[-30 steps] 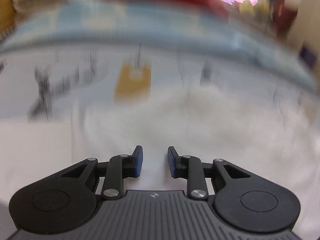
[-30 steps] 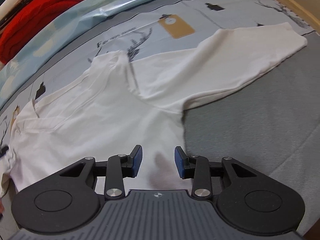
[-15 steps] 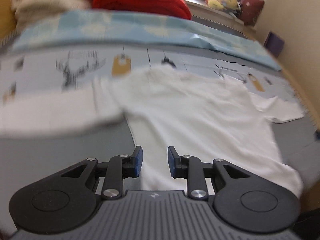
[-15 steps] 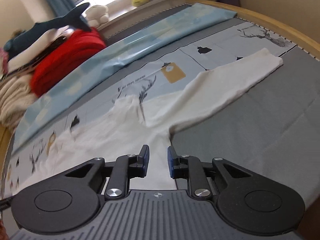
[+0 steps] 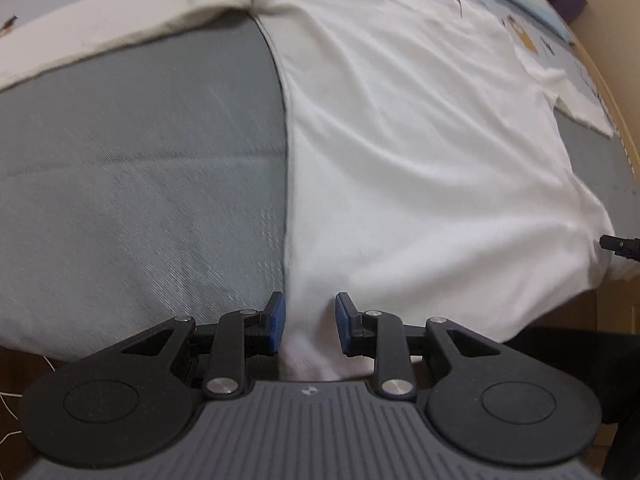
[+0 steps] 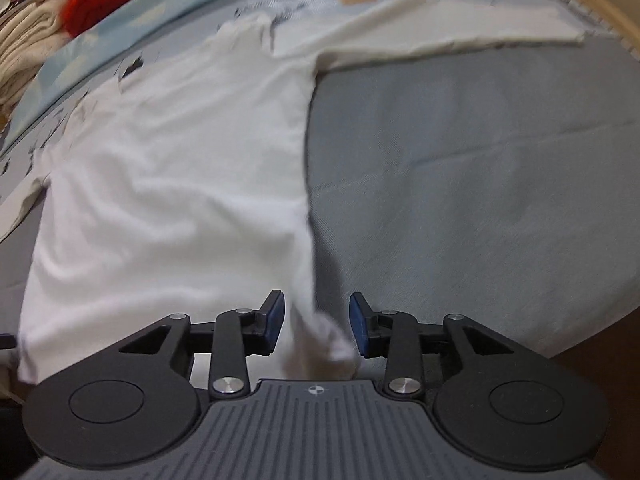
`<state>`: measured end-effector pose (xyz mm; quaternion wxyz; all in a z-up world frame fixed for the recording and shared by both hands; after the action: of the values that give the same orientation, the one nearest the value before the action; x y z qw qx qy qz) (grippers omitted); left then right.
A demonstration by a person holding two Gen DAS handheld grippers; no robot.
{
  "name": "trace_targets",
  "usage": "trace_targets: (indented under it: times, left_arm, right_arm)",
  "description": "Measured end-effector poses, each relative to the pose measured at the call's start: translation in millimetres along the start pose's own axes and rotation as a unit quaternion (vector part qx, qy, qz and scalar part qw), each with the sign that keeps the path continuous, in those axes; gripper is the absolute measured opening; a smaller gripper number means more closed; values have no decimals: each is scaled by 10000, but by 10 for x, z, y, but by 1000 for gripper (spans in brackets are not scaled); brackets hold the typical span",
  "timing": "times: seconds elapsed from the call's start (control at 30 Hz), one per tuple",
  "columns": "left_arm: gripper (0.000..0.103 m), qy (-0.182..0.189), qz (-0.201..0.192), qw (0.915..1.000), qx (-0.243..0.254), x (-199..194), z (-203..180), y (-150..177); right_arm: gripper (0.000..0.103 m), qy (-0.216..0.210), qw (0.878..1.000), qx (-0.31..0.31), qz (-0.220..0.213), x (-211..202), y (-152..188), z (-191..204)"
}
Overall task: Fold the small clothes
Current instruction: 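Grasp the shirt hem with the left gripper while the right gripper grasps the hem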
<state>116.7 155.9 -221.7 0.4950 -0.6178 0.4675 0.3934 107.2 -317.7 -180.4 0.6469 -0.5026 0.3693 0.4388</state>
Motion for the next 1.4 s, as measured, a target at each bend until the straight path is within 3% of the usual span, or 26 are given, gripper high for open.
trace_targets:
  times: [0.1, 0.2, 0.23, 0.27, 0.33, 0.4, 0.47, 0.5, 0.57, 0.67, 0.73, 0.77, 0.8, 0.87, 0.97, 1.13, 1.2, 1.23, 1.3, 1.33, 1.4]
  left_arm:
    - [30, -278, 78, 9995, 98, 84, -3, 54]
    - [28, -317, 83, 9994, 122, 107, 4, 107]
    - [15, -306, 68, 9994, 154, 100, -4, 113]
    - [5, -280, 46, 9994, 184, 80, -4, 118]
    - [3, -204, -195, 9995, 133, -45, 27, 74]
    - [2, -31, -595, 9982, -120, -290, 87, 49]
    - [2, -9, -819, 9963, -271, -445, 161, 58]
    - [2, -90, -838, 9960, -286, -461, 182, 73]
    - [3, -272, -623, 9973, -294, -372, 225, 101]
    - [4, -597, -207, 9974, -356, -198, 301, 121]
    - [7, -556, -214, 9972, -444, -184, 328, 96]
    - [10, -446, -233, 9976, -473, -185, 317, 85]
    - [12, -322, -229, 9980, -486, -180, 298, 87]
    - [32, -103, -102, 9989, -453, -130, 230, 101]
    - [41, -34, 190, 9994, -287, 23, 98, 161]
    - [39, -259, 452, 9985, 161, 153, 1, 256]
    - [16, -249, 449, 9984, 239, 157, -31, 257]
    - [14, -173, 430, 9985, 277, 145, -59, 255]
    - [10, 4, 195, 9990, 399, 34, -121, 247]
    - [9, 141, -56, 9994, 319, -75, -113, 216]
    - [7, 449, -705, 9964, -115, -320, -2, 85]
  right_arm:
    - [38, 13, 9995, -188, 240, 66, 101, 40]
    - [38, 67, 9981, -430, 428, 110, 233, 77]
    - [37, 54, 9975, -507, 498, 108, 268, 90]
    - [30, 0, 9966, -573, 586, 96, 299, 103]
    - [12, -103, 9952, -687, 696, 19, 319, 122]
    - [10, -261, 9973, -530, 434, -190, 237, 101]
    - [4, -823, 9966, 27, -61, -512, 97, 25]
    - [4, -1059, 9938, 252, -242, -637, 56, -20]
    - [4, -1064, 9926, 473, -329, -721, 49, -114]
    - [6, -116, 9981, 495, 334, -447, 209, -271]
    - [10, 545, 9950, 570, 614, -306, 287, -393]
    - [10, 630, 9943, 631, 582, -294, 280, -421]
    - [10, 559, 9952, 663, 458, -311, 244, -414]
    - [23, 321, 9968, 667, 315, -348, 198, -359]
    - [31, 126, 9985, 473, 227, -316, 167, -258]
    - [35, 356, 9981, -51, 495, -78, 242, -166]
    - [35, 444, 9973, -238, 531, -30, 266, -127]
    - [35, 474, 9968, -340, 538, 16, 258, -109]
    - [22, 454, 9961, -467, 599, 26, 271, -77]
    - [1, 395, 9961, -485, 615, 14, 267, -56]
    - [1, 84, 9994, -178, 274, -162, 155, -57]
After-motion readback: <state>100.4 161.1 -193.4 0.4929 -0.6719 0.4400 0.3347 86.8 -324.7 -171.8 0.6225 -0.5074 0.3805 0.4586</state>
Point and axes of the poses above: each gripper's, at about its wrist camera, not at the fingertips, and x roughly the way its jaws point, z to its left, y to its underside, the point moved 6 cm from there along x, roughly the way its jaws point
